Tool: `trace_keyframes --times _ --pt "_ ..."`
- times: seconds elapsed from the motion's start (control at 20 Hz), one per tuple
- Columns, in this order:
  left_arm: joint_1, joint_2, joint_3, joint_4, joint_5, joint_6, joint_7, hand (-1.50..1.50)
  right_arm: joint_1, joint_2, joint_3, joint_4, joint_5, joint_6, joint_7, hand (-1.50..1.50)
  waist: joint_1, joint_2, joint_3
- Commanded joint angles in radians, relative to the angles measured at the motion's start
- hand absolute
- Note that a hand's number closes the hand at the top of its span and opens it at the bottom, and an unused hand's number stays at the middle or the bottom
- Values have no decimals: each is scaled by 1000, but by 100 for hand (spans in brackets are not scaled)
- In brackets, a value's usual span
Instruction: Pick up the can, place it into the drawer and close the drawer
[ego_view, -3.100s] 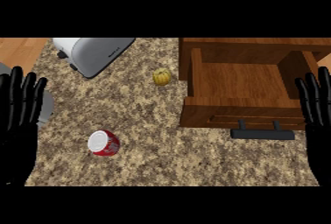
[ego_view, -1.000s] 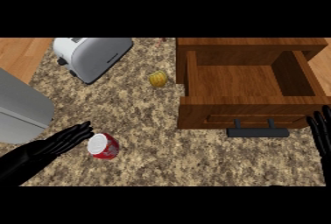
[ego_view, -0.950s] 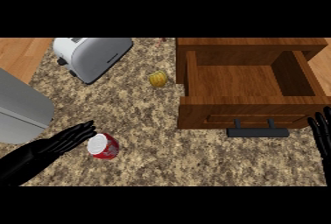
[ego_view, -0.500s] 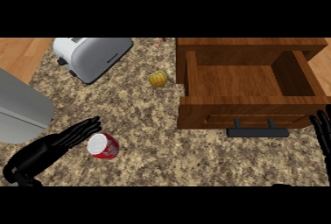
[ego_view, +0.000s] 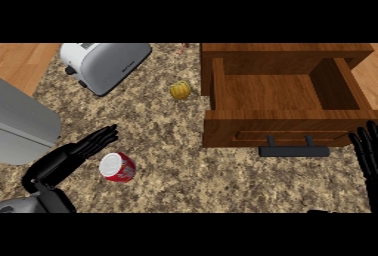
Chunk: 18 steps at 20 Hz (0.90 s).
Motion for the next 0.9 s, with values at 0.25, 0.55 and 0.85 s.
trace_keyframes --times 0.25,0.55,0.85 --pt "-87 68 -17 286 -180 8 -314 -150 -29 -31 -57 9 -35 34 22 -150 -2 1 0" --pt "-121 66 -62 371 -217 80 -373 -150 29 30 5 -29 19 27 -12 -150 -2 0 0" --pt "-156 122 -101 542 -262 104 -524 -150 -23 47 20 27 68 -5 -32 -150 -2 2 0"
